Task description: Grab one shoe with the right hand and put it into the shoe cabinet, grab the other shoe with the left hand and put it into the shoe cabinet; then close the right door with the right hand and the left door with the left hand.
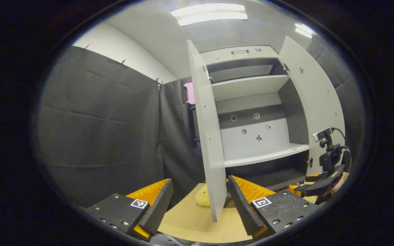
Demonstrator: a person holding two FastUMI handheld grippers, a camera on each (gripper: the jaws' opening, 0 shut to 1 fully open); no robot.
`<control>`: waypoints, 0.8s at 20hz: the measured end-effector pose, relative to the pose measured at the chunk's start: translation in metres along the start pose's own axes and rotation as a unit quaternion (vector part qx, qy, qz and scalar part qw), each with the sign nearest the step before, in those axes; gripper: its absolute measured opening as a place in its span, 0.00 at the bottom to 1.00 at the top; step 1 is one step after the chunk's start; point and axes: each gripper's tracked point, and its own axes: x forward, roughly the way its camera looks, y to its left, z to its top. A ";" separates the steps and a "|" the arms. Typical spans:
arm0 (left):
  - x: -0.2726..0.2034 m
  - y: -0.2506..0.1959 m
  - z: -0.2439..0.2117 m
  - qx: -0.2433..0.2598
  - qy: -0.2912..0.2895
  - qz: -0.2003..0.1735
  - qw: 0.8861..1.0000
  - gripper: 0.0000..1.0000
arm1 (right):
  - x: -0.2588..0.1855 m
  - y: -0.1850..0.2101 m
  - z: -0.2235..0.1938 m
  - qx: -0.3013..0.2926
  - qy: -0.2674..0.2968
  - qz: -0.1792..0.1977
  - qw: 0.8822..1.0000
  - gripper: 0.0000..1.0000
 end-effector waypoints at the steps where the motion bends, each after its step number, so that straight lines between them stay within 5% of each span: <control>1: -0.001 0.002 -0.001 0.002 0.002 0.004 1.000 0.94 | 0.006 0.003 -0.009 0.002 0.012 0.005 1.000 0.97; 16: -0.011 0.019 -0.013 0.017 0.038 0.040 0.998 1.00 | 0.062 0.032 -0.119 0.012 0.189 0.047 0.981 0.94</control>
